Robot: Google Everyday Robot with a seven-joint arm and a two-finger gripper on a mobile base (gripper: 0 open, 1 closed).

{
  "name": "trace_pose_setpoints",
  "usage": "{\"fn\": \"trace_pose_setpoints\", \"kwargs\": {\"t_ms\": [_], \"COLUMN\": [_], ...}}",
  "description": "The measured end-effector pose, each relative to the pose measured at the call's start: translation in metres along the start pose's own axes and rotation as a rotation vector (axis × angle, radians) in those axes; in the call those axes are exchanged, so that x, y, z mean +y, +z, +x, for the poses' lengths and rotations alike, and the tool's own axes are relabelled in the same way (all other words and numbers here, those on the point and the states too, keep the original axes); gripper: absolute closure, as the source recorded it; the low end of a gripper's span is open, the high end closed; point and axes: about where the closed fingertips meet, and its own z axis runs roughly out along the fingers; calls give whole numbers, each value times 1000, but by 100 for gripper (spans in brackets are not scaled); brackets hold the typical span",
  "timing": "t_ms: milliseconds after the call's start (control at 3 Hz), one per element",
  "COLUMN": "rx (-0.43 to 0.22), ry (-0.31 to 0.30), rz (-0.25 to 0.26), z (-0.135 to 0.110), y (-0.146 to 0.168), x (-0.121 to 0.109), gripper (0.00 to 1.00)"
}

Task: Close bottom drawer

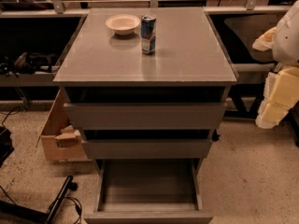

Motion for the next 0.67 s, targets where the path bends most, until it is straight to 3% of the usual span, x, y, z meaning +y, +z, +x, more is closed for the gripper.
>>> {"fn": "trace_pose_setpoints", "kwargs": {"t_ms": [333, 667], "rx": [0, 62], "ry": [0, -15], "rz": [0, 36], "z": [0, -7], "y": [0, -5], "x": [0, -3], "gripper": [0, 0]}}
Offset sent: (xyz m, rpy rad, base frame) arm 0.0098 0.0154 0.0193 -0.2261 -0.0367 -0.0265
